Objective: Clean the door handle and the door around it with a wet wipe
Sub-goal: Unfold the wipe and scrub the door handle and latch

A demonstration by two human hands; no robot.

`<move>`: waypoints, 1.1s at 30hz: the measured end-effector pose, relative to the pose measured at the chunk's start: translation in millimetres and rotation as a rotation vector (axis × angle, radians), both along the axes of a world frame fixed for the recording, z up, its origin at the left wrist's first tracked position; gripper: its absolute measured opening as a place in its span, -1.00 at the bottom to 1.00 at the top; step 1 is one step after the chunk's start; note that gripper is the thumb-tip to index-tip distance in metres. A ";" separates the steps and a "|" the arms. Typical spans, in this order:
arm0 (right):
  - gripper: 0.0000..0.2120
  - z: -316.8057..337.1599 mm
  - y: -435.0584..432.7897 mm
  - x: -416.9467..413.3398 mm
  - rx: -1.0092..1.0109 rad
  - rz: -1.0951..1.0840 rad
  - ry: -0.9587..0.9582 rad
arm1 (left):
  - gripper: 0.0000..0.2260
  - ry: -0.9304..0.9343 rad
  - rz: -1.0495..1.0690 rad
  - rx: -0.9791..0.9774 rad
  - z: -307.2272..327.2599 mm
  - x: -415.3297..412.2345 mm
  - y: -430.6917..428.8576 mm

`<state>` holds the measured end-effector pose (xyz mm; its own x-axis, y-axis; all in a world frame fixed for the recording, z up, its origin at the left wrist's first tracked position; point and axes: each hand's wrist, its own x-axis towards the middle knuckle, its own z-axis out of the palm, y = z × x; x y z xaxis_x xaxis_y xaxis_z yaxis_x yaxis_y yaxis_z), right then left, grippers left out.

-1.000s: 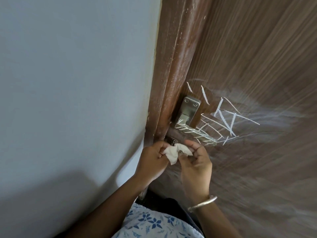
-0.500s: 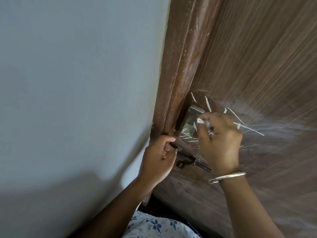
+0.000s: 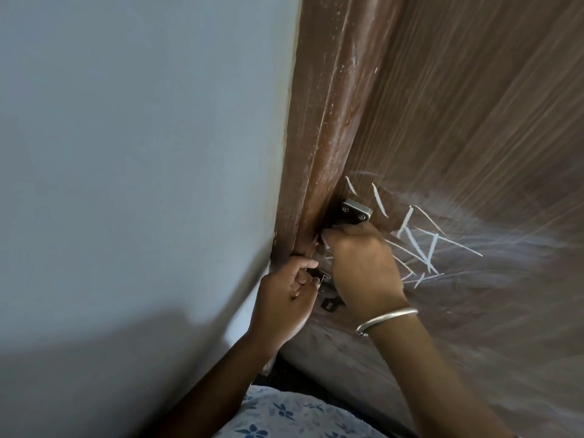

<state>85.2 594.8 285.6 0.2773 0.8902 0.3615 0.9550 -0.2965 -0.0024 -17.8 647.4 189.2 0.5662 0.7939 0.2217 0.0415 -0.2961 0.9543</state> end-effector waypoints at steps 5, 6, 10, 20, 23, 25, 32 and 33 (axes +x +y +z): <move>-0.79 5.9 -6.2 6.1 -0.055 0.059 0.215 | -0.78 -0.026 0.010 -0.058 1.4 -5.8 1.9; -0.78 5.6 -6.1 4.8 -0.055 0.038 0.210 | -0.79 -0.028 0.016 -0.064 1.0 -7.3 2.8; -0.78 4.0 0.6 0.0 -0.016 -0.039 0.137 | -0.81 -0.032 -0.010 -0.074 0.6 -12.9 3.1; -0.68 9.6 -10.3 19.7 -0.049 -0.004 0.210 | -0.81 0.027 0.001 -0.059 1.7 -11.6 4.5; -0.62 10.5 -11.5 16.1 -0.076 0.071 0.144 | -0.81 0.041 0.006 -0.060 3.1 -11.5 2.2; -0.67 12.5 -14.9 16.3 -0.144 0.088 0.120 | -0.79 0.034 0.010 -0.040 6.2 -11.3 0.3; -0.80 15.2 -15.0 18.7 0.035 0.054 0.263 | -0.58 -0.097 -0.073 0.127 31.9 -12.6 -5.8; -0.81 16.0 -16.5 16.1 0.124 0.057 0.367 | -0.56 -0.113 -0.089 0.172 36.8 -12.2 -7.4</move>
<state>101.3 578.3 301.5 0.3591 0.8637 0.3538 0.8992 -0.2185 -0.3792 -29.9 639.9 226.0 0.5962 0.6871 0.4153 -0.0960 -0.4525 0.8866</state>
